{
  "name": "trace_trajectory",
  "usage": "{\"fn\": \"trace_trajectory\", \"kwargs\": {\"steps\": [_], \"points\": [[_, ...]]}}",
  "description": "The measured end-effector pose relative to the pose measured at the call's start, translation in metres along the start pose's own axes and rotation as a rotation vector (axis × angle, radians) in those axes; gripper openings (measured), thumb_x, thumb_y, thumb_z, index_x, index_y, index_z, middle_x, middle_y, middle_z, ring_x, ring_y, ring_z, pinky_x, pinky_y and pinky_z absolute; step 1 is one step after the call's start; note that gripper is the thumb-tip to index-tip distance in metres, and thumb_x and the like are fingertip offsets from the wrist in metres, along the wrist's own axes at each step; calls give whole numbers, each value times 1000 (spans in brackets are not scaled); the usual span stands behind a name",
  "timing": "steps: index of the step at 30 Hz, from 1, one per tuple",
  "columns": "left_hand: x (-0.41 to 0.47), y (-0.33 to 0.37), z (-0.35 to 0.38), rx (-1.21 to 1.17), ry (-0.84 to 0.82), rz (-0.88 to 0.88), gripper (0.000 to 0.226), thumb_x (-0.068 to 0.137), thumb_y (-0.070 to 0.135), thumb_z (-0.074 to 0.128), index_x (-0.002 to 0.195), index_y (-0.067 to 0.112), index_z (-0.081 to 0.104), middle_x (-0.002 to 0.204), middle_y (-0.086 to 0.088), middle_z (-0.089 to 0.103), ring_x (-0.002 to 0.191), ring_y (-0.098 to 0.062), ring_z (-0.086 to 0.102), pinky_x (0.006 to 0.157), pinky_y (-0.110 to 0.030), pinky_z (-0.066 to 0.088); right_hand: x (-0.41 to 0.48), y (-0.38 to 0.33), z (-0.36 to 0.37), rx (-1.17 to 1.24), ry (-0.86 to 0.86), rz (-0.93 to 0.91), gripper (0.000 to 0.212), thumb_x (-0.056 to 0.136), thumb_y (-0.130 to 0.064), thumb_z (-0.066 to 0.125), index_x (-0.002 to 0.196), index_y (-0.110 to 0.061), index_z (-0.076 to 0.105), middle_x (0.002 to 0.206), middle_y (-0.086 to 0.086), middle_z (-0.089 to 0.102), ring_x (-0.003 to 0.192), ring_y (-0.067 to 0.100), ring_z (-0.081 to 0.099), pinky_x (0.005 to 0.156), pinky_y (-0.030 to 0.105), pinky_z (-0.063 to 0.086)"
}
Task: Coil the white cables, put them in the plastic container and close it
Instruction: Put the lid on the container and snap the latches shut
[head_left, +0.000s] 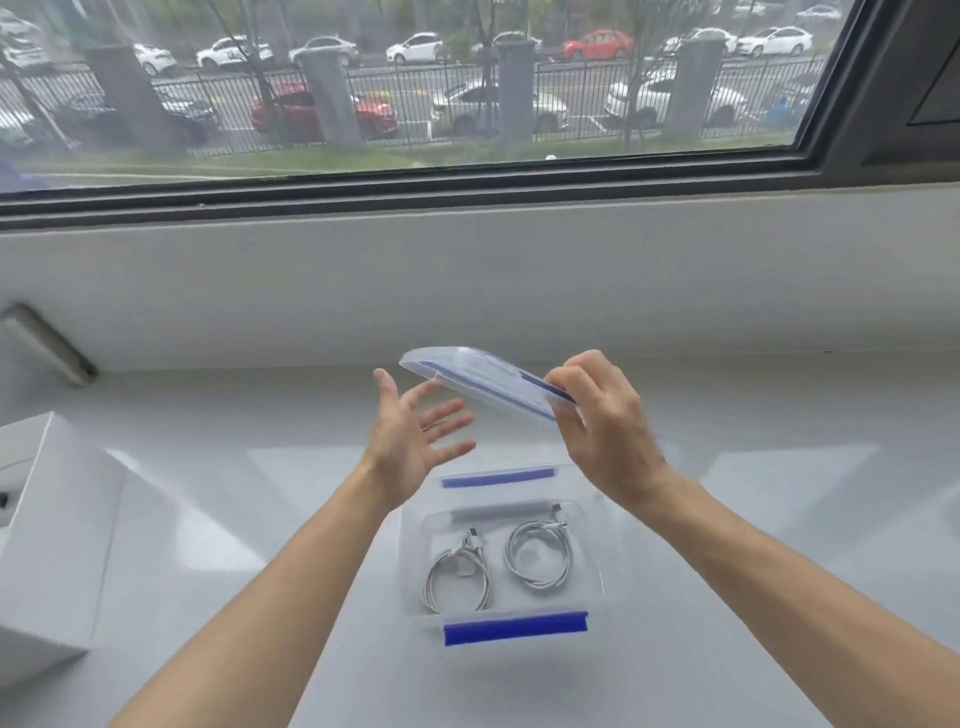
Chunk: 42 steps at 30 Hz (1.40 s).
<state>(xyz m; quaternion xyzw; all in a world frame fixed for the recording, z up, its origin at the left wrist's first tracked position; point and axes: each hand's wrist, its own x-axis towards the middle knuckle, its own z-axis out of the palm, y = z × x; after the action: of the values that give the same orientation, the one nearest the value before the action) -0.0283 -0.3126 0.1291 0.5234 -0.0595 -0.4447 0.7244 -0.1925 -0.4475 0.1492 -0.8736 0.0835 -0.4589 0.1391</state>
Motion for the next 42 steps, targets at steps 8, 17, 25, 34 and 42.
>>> {"fn": "trace_trajectory", "kwargs": {"steps": [8, 17, 25, 34, 42], "points": [[-47, 6, -50, -309, -110, -139, 61, 84, 41, 59, 129, 6, 37, 133, -20, 50, 104, -35, 66, 78, -49, 57, -48, -42, 26, -75, -54, -294, 26, 77, 7, 61, 93, -11, 51, 79, 8, 59, 69, 22, 48, 62, 32, 41], [-67, -21, -67, -226, 50, -143, 23, 92, 2, 40, 115, 2, 47, 124, -22, 57, 78, -32, 73, 59, -36, 60, -86, -68, 22, -13, -380, -294, 27, 85, -39, 62, 100, -18, 54, 93, 5, 61, 88, 19, 50, 79, 31, 39], [-64, -35, -90, -99, 12, -31, 26, 91, 1, 41, 104, 15, 59, 113, -18, 65, 88, -33, 72, 70, -33, 60, -77, -32, 0, 105, -286, 708, 64, 86, -54, 43, 133, -11, 47, 136, 10, 46, 128, 23, 38, 105, 35, 30], [-50, -52, -79, -35, -13, -37, 29, 91, 0, 43, 111, 12, 60, 106, -17, 68, 87, -35, 72, 72, -33, 60, -137, 23, 22, 365, -436, 1242, 74, 78, -73, 39, 137, -27, 42, 145, -6, 42, 131, 16, 41, 111, 44, 32], [-30, -73, -74, 746, 290, 236, 16, 83, 18, 49, 90, 11, 62, 83, -4, 62, 71, -21, 53, 62, -30, 45, -137, 12, 18, 279, -392, 1201, 39, 98, -30, 38, 134, -17, 45, 134, 0, 50, 121, 20, 47, 99, 30, 36]]}}
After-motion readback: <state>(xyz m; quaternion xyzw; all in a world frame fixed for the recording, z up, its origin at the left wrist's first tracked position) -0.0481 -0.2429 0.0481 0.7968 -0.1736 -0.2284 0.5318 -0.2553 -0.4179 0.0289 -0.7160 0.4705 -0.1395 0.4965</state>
